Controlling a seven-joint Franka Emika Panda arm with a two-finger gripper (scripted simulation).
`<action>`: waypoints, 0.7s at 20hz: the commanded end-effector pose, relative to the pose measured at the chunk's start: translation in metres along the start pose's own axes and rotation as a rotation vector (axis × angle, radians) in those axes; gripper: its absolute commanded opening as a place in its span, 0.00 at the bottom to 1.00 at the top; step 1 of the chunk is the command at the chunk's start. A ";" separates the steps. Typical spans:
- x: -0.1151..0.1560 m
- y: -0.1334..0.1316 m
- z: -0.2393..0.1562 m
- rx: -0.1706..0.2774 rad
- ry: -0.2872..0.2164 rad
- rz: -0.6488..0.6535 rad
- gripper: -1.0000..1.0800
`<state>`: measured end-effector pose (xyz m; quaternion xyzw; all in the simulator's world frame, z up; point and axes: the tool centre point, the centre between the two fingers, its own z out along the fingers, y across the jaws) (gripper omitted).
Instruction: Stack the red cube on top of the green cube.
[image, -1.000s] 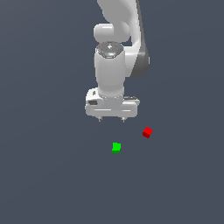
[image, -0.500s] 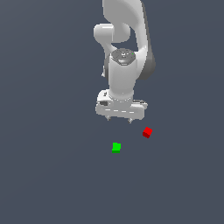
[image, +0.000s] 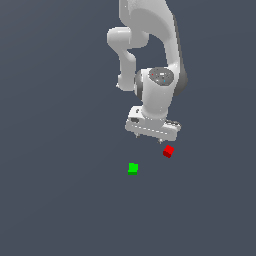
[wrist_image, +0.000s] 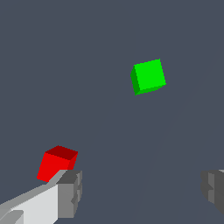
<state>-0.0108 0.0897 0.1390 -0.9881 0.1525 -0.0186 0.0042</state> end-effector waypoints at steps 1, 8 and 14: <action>-0.008 -0.013 0.009 -0.003 -0.004 0.040 0.96; -0.025 -0.053 0.035 -0.011 -0.016 0.152 0.96; -0.034 -0.082 0.053 -0.016 -0.025 0.231 0.96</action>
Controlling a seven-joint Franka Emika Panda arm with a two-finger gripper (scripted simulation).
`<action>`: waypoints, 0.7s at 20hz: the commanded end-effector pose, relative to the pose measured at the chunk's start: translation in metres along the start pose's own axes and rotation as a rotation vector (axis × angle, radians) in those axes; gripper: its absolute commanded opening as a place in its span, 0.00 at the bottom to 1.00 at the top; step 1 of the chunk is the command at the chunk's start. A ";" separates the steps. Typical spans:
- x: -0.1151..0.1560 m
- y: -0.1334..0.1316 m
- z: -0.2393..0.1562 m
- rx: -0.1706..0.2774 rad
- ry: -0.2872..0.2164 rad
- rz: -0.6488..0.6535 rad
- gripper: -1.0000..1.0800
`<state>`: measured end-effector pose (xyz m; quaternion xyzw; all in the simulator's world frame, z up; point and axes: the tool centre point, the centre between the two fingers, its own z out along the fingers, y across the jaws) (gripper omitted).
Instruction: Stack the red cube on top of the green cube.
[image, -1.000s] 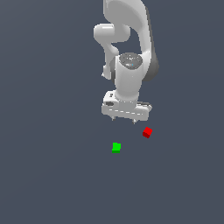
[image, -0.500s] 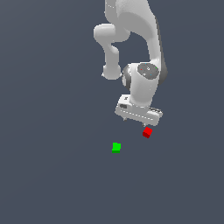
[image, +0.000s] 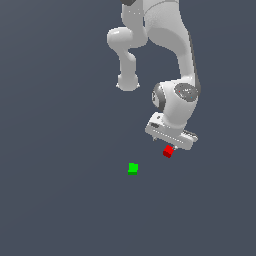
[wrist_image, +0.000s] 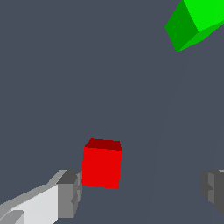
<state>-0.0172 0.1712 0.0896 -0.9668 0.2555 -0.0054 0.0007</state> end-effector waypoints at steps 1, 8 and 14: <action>-0.005 -0.010 0.007 -0.002 -0.003 0.031 0.96; -0.012 -0.028 0.018 -0.004 -0.009 0.080 0.96; -0.013 -0.030 0.019 -0.005 -0.010 0.083 0.96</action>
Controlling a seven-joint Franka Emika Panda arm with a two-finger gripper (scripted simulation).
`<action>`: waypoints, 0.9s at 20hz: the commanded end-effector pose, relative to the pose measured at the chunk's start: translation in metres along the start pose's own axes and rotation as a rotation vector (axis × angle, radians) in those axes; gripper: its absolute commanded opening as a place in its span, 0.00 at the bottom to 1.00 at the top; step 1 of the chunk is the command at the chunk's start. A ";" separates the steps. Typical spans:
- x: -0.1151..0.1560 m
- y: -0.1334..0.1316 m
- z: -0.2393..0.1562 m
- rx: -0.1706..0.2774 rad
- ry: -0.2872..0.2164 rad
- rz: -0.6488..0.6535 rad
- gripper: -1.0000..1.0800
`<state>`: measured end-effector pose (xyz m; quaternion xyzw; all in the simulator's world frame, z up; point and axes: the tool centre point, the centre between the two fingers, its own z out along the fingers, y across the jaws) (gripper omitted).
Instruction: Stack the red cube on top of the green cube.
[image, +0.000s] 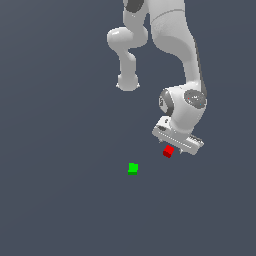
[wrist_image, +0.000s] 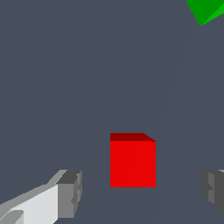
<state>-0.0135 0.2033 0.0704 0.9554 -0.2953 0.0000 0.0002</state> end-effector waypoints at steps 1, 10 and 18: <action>0.000 0.000 0.001 0.000 0.000 0.000 0.96; 0.000 0.000 0.037 0.000 0.000 0.005 0.96; 0.001 -0.001 0.050 0.000 0.000 0.006 0.00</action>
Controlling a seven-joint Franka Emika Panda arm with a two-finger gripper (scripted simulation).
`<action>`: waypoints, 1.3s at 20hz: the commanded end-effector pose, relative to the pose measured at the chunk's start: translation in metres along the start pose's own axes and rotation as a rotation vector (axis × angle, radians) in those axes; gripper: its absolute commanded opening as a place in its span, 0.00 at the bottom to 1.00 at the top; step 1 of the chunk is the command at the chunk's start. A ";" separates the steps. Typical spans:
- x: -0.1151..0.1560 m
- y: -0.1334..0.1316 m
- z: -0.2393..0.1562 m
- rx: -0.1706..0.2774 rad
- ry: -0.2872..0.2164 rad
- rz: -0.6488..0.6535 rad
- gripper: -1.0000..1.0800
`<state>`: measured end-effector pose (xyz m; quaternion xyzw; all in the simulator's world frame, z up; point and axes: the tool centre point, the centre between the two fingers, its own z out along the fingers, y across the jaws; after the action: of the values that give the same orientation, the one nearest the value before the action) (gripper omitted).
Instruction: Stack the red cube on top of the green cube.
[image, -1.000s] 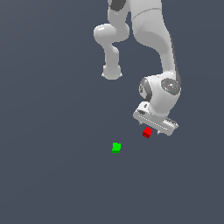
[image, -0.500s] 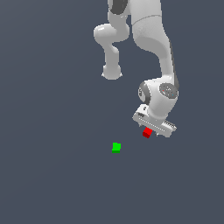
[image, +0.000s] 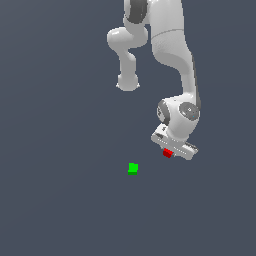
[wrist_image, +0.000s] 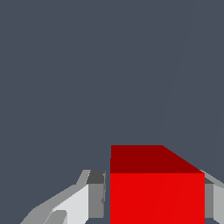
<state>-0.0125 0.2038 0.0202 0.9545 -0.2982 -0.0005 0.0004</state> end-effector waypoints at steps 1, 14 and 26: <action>0.000 -0.001 0.000 0.001 0.001 0.000 0.00; 0.000 -0.001 -0.005 0.001 0.000 0.000 0.00; -0.001 0.001 -0.073 0.001 0.001 0.000 0.00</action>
<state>-0.0133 0.2037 0.0826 0.9545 -0.2982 -0.0002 0.0000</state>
